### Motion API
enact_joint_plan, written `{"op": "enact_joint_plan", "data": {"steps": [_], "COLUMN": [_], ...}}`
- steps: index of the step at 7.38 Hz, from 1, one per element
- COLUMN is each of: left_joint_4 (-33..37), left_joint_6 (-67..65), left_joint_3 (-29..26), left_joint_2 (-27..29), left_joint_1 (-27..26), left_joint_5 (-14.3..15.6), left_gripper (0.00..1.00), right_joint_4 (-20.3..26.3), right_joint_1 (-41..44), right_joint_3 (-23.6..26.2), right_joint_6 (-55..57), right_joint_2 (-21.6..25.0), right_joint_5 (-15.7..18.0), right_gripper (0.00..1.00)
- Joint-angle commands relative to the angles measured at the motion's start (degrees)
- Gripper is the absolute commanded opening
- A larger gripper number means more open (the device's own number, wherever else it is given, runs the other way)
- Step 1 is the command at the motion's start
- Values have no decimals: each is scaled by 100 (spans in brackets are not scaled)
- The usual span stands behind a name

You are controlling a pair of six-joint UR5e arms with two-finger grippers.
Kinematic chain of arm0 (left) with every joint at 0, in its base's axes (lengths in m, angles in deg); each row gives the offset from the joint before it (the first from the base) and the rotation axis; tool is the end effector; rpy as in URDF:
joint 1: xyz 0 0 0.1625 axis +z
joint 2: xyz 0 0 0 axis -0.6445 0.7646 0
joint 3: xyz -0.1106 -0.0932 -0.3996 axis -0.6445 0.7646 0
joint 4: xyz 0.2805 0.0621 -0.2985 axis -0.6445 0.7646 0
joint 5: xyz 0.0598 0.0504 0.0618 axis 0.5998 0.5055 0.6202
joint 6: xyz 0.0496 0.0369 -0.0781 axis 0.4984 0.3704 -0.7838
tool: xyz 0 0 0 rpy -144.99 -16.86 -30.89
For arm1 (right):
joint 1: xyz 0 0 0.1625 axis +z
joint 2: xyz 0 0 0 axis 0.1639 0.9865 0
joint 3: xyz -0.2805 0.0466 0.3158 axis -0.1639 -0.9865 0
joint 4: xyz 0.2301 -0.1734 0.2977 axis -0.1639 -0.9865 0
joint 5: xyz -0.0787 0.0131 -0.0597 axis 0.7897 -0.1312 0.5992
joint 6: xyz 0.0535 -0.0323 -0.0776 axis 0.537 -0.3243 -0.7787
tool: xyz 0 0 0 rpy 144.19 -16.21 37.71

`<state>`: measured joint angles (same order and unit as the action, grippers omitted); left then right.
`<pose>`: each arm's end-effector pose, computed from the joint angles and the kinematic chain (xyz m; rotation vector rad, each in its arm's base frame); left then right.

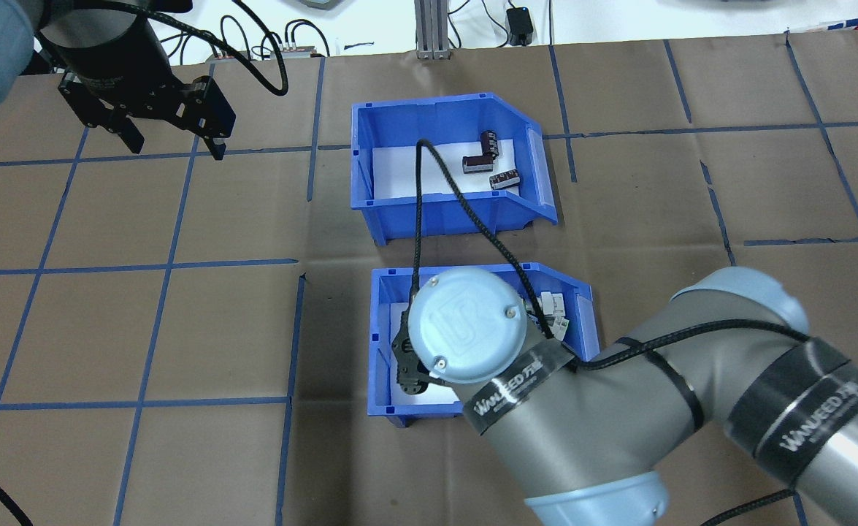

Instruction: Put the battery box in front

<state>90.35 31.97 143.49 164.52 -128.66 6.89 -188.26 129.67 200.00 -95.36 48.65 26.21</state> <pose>-0.1116 -0.5273 0.5036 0.1444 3.0562 0.0099 0.3063 -0.3047 0.3488 1.9154 -2.2056 -0.0589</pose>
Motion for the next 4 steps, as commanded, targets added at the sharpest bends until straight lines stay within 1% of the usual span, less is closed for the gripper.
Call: {"op": "enact_joint_plan", "data": {"steps": [1, 2, 3, 4], "left_joint_4": [0, 0, 0, 0], "left_joint_6": [-63, -64, -72, -64], "left_joint_3": [10, 18, 19, 27], "left_joint_2": [41, 41, 50, 41], "left_joint_1": [-6, -6, -6, -6], "left_joint_5": [-41, -41, -41, -32], "left_gripper": [100, 100, 100, 100], "right_joint_4": [868, 869, 851, 808], "right_joint_1": [-1277, -1953, -2543, -3054], "right_joint_3": [-538, -705, -890, -1118], "right_joint_6": [56, 82, 291, 485], "right_joint_2": [441, 460, 434, 399], "right_joint_5": [-49, -163, -643, -900], "right_gripper": [100, 100, 100, 100]}}
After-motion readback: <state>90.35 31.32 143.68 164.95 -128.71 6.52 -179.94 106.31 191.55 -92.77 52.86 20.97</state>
